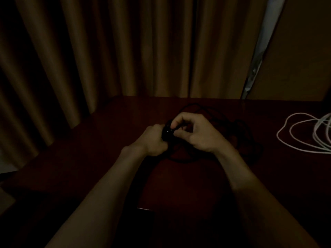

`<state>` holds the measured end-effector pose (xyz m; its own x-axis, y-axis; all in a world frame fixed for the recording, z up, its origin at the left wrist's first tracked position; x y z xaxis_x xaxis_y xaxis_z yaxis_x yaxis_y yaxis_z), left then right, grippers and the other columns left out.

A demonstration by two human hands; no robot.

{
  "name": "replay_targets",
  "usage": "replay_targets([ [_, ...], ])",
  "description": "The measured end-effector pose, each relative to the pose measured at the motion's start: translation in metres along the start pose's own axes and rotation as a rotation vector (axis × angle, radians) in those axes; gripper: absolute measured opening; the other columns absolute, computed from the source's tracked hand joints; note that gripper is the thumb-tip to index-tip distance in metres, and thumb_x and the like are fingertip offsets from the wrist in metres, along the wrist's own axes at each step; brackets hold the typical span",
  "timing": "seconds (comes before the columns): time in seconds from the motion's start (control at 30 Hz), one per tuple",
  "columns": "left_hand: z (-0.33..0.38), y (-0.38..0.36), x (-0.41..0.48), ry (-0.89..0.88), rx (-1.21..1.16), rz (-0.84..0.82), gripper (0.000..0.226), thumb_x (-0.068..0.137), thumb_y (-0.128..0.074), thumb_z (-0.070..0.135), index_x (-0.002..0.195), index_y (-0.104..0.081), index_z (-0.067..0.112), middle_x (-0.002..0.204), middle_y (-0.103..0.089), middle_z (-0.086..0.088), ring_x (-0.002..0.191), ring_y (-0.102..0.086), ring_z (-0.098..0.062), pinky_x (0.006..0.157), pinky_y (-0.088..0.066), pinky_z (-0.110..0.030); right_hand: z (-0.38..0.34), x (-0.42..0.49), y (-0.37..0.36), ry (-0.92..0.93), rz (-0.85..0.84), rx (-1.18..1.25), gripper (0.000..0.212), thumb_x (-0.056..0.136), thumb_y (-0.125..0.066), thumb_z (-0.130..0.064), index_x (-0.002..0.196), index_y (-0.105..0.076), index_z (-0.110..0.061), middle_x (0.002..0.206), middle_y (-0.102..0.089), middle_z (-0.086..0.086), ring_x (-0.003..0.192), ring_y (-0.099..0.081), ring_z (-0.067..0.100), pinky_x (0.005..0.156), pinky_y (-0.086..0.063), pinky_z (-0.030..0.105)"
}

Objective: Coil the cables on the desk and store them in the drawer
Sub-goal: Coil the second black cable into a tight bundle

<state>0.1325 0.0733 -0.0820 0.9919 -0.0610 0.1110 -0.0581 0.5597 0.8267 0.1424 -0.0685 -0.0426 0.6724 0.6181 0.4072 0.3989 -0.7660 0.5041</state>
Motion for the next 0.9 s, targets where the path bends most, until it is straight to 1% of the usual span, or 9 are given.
replay_targets([
  [0.17,-0.003,-0.003,0.005,0.081,0.218,-0.095,0.020,0.093,-0.065,0.015,0.081,-0.052,0.024,0.090,-0.064,-0.003,0.074,-0.065,-0.018,0.056,-0.047,-0.026,0.004,0.002,0.005,0.020,0.118,-0.112,0.024,0.084,-0.083,-0.010,0.102,-0.072,-0.024,0.096,-0.072,-0.011,0.090,-0.070,0.003,0.088,-0.057,0.030],
  [0.27,0.004,-0.006,0.004,0.088,0.329,-0.131,0.017,0.095,-0.063,0.016,0.090,-0.047,0.020,0.102,-0.057,-0.002,0.086,-0.062,-0.018,0.067,-0.050,-0.030,0.003,0.002,0.004,0.062,0.106,-0.180,0.034,0.084,-0.084,-0.016,0.114,-0.075,-0.029,0.104,-0.070,-0.007,0.097,-0.067,0.004,0.091,-0.054,0.024],
  [0.37,0.010,-0.004,0.003,0.050,0.380,-0.128,0.021,0.094,-0.063,0.015,0.093,-0.043,0.022,0.101,-0.050,-0.002,0.086,-0.057,-0.019,0.068,-0.048,-0.032,0.009,0.003,0.003,0.090,0.091,-0.204,0.027,0.086,-0.083,-0.021,0.111,-0.079,-0.028,0.105,-0.060,-0.006,0.101,-0.060,0.006,0.091,-0.048,0.017],
  [0.43,0.009,-0.002,0.001,-0.006,0.330,-0.079,0.023,0.091,-0.063,0.010,0.084,-0.047,0.025,0.099,-0.059,-0.005,0.078,-0.060,-0.017,0.060,-0.048,-0.030,0.015,0.004,0.001,0.072,0.076,-0.202,0.019,0.087,-0.082,-0.024,0.106,-0.081,-0.027,0.105,-0.062,-0.011,0.103,-0.060,0.003,0.092,-0.045,0.016],
  [0.5,0.003,0.000,-0.004,-0.048,0.185,0.006,0.016,0.090,-0.067,0.008,0.092,-0.059,0.022,0.093,-0.066,-0.003,0.074,-0.065,-0.017,0.057,-0.055,-0.035,0.019,0.006,-0.002,0.047,0.054,-0.203,0.014,0.089,-0.080,-0.025,0.103,-0.081,-0.025,0.101,-0.069,-0.018,0.099,-0.065,-0.001,0.090,-0.047,0.018],
  [0.6,-0.005,0.006,-0.013,-0.088,-0.073,0.119,0.018,0.087,-0.081,0.015,0.095,-0.065,0.019,0.082,-0.071,0.002,0.067,-0.069,-0.014,0.053,-0.055,-0.027,0.022,0.009,-0.007,0.018,0.042,-0.195,0.011,0.091,-0.078,-0.026,0.102,-0.081,-0.024,0.098,-0.075,-0.017,0.094,-0.068,0.001,0.083,-0.053,0.021],
  [0.7,-0.011,0.005,-0.015,-0.088,-0.177,0.114,0.024,0.078,-0.091,0.021,0.093,-0.074,0.019,0.083,-0.075,0.001,0.072,-0.072,-0.015,0.060,-0.059,-0.036,0.027,0.011,-0.008,-0.017,0.036,-0.177,0.007,0.092,-0.078,-0.027,0.097,-0.081,-0.025,0.091,-0.077,-0.012,0.081,-0.068,0.006,0.074,-0.054,0.028],
  [0.8,-0.016,0.003,-0.017,-0.072,-0.275,0.115,0.024,0.075,-0.093,0.021,0.094,-0.079,0.020,0.085,-0.077,-0.003,0.078,-0.074,-0.027,0.069,-0.059,-0.048,0.030,0.011,-0.009,-0.052,0.026,-0.154,0.004,0.091,-0.078,-0.026,0.091,-0.080,-0.029,0.082,-0.074,-0.015,0.074,-0.065,0.001,0.068,-0.049,0.021],
  [0.9,-0.018,0.002,-0.018,-0.075,-0.372,0.083,0.021,0.076,-0.092,0.015,0.092,-0.079,0.017,0.083,-0.075,-0.010,0.068,-0.070,-0.024,0.063,-0.054,-0.042,0.032,0.012,-0.010,-0.080,0.013,-0.121,0.004,0.091,-0.078,-0.025,0.089,-0.080,-0.027,0.079,-0.074,-0.015,0.073,-0.064,-0.003,0.068,-0.046,0.016],
])
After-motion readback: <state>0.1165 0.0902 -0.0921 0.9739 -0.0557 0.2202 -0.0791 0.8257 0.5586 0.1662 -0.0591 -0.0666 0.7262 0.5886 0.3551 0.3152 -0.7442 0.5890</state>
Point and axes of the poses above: each hand's wrist, its own x-axis towards the middle knuckle, its own y-axis out of the back of the hand, z = x × y, the point moved 7 cm from there along x, towards the middle knuckle
